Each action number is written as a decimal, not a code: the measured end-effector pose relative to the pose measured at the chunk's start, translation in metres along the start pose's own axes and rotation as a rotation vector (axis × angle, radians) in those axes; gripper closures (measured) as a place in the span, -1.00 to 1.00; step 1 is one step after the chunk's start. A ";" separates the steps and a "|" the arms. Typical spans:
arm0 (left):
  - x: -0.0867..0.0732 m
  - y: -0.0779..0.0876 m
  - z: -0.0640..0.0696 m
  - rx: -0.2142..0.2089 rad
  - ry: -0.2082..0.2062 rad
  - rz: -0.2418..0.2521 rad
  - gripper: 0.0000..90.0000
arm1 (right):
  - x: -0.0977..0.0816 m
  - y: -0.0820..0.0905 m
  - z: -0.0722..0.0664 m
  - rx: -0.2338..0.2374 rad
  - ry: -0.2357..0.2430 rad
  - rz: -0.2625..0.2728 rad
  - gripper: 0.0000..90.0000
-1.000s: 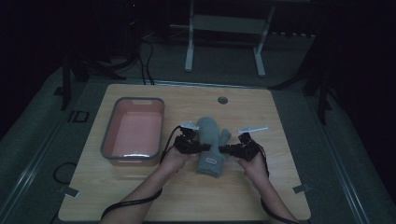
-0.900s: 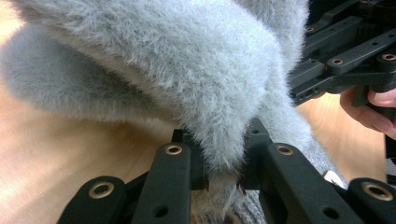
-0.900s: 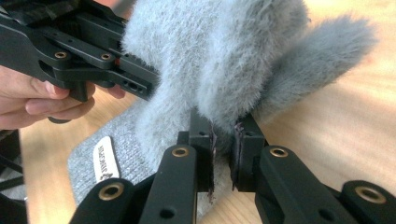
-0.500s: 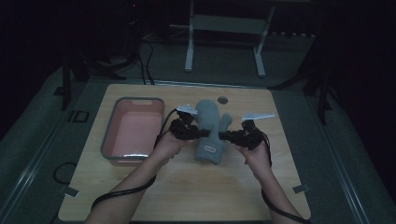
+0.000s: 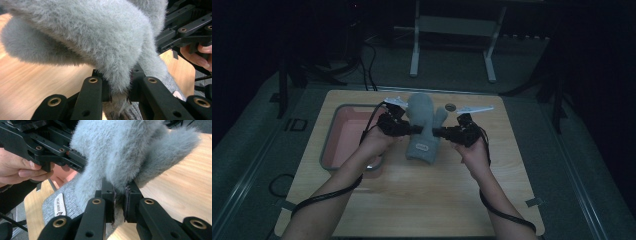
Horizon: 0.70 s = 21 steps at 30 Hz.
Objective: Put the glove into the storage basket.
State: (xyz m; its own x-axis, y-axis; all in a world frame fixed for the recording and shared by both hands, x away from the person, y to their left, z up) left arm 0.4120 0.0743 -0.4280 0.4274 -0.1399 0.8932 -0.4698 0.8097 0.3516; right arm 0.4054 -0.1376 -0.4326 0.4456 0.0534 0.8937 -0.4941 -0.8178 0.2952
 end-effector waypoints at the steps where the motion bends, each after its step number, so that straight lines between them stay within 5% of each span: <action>1: 0.001 0.004 -0.002 0.004 0.002 0.000 0.75 | 0.002 -0.003 -0.003 0.002 -0.001 0.001 0.82; 21: -0.001 0.098 -0.045 0.127 0.024 -0.004 0.75 | 0.027 -0.088 -0.058 0.106 0.032 -0.025 0.81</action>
State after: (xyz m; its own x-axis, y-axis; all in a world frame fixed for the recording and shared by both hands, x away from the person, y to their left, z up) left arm 0.4004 0.1794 -0.4070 0.4469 -0.1277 0.8854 -0.5614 0.7306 0.3887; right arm 0.4179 -0.0313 -0.4145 0.4319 0.0917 0.8973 -0.4005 -0.8718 0.2819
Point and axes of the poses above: each handheld gripper's, and its own axes: y roughly backward along the jaws, x roughly out of its top, z roughly to its right, the point moved 3 cm from there along -y, roughly forward along the jaws, and after that the axes turned 14 degrees about z, right-handed, at the moved point
